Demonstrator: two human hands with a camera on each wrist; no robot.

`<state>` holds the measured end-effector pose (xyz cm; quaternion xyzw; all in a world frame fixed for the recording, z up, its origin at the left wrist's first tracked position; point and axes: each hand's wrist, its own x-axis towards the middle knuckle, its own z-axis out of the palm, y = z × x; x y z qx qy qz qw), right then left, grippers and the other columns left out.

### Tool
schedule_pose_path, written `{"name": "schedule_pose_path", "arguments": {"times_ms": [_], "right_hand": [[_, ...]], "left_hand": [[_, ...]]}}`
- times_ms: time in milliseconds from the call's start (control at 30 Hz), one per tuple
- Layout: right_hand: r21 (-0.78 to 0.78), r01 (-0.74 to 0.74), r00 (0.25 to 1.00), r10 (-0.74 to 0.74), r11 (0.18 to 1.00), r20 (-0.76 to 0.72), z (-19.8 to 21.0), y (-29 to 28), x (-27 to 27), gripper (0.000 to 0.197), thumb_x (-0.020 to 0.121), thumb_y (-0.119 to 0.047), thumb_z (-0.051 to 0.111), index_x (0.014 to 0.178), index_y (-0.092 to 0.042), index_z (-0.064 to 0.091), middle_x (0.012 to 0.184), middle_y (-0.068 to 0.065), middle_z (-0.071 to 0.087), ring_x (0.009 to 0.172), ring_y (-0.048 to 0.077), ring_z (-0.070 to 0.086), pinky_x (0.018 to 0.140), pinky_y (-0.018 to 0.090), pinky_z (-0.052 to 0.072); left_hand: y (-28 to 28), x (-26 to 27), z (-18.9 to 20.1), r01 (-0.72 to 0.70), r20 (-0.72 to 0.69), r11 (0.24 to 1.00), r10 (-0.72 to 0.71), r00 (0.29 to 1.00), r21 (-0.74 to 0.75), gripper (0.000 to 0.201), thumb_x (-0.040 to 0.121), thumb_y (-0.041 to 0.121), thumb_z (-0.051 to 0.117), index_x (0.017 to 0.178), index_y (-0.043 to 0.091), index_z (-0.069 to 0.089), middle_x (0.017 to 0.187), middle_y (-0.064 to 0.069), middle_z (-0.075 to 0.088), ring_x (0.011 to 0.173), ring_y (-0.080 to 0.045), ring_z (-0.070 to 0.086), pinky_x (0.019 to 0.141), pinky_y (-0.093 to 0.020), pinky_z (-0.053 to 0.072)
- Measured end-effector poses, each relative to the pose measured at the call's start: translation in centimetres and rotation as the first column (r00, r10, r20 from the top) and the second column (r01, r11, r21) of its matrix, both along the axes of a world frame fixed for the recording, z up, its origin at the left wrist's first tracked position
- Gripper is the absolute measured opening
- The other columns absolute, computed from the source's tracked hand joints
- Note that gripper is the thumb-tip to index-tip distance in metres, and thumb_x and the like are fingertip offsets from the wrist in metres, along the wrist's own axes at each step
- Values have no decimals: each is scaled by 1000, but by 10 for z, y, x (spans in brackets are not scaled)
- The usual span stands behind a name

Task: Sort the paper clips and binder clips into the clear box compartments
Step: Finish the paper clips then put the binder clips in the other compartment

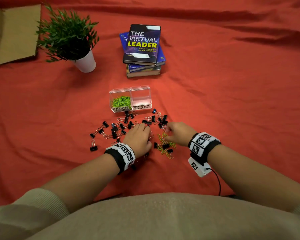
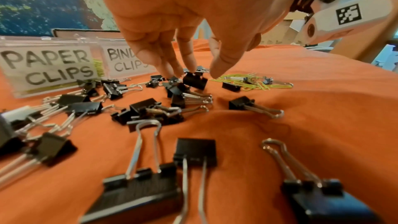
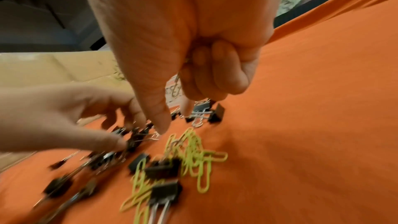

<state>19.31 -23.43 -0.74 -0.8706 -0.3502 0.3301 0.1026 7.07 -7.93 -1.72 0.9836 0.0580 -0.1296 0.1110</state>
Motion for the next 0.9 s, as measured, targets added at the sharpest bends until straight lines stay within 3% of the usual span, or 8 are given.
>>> {"name": "schedule_pose_path", "arguments": {"times_ms": [133, 300, 533, 667, 800, 900], "right_hand": [[-145, -206, 974, 217, 968, 63, -7, -2, -21, 28, 82, -36, 63, 96, -12, 55, 95, 8, 63, 88, 28, 60, 64, 33, 43], [-159, -244, 959, 262, 957, 104, -12, -2, -25, 26, 85, -31, 56, 102, -11, 54, 104, 12, 63, 97, 32, 61, 71, 37, 48], [-63, -156, 982, 162, 986, 97, -3, -7, -12, 14, 86, -23, 50, 94, -14, 57, 89, 8, 66, 86, 31, 62, 65, 34, 43], [-23, -99, 992, 101, 995, 78, -1, -6, -10, 11, 85, -24, 51, 94, -18, 55, 75, -2, 54, 80, 28, 60, 63, 33, 42], [-27, -154, 981, 156, 988, 116, -3, 2, -19, 25, 85, -24, 53, 110, -19, 55, 94, 7, 65, 91, 30, 62, 64, 31, 38], [-34, -101, 986, 105, 994, 127, -6, 5, -19, 25, 84, -25, 55, 107, -14, 54, 103, 10, 65, 96, 31, 61, 67, 33, 41]], "left_hand": [[-11, 0, -4, 109, 8, 994, -109, 994, 26, 32, 81, 34, 56, 104, 12, 53, 109, -6, 49, 103, -25, 46, 86, -34, 39], [-17, 1, -8, 177, -27, 984, -176, 984, 34, 29, 85, 28, 56, 106, 7, 56, 111, -9, 50, 107, -27, 46, 88, -37, 40], [0, -4, -4, 46, 15, 997, -47, 999, 61, 30, 77, 28, 57, 101, 10, 56, 105, -7, 52, 99, -26, 48, 83, -36, 42], [1, -5, -3, 34, 27, 998, -36, 999, 57, 30, 73, 26, 59, 100, 11, 55, 102, -6, 52, 96, -26, 49, 81, -34, 43], [-15, -4, -4, 93, 42, 996, -92, 995, -12, 27, 80, 27, 59, 101, 11, 54, 105, -7, 52, 101, -27, 48, 86, -37, 44], [-25, 4, -8, -28, 33, 995, 31, 999, -92, 35, 86, 37, 59, 110, 13, 50, 112, -4, 51, 109, -23, 46, 92, -32, 39]]}}
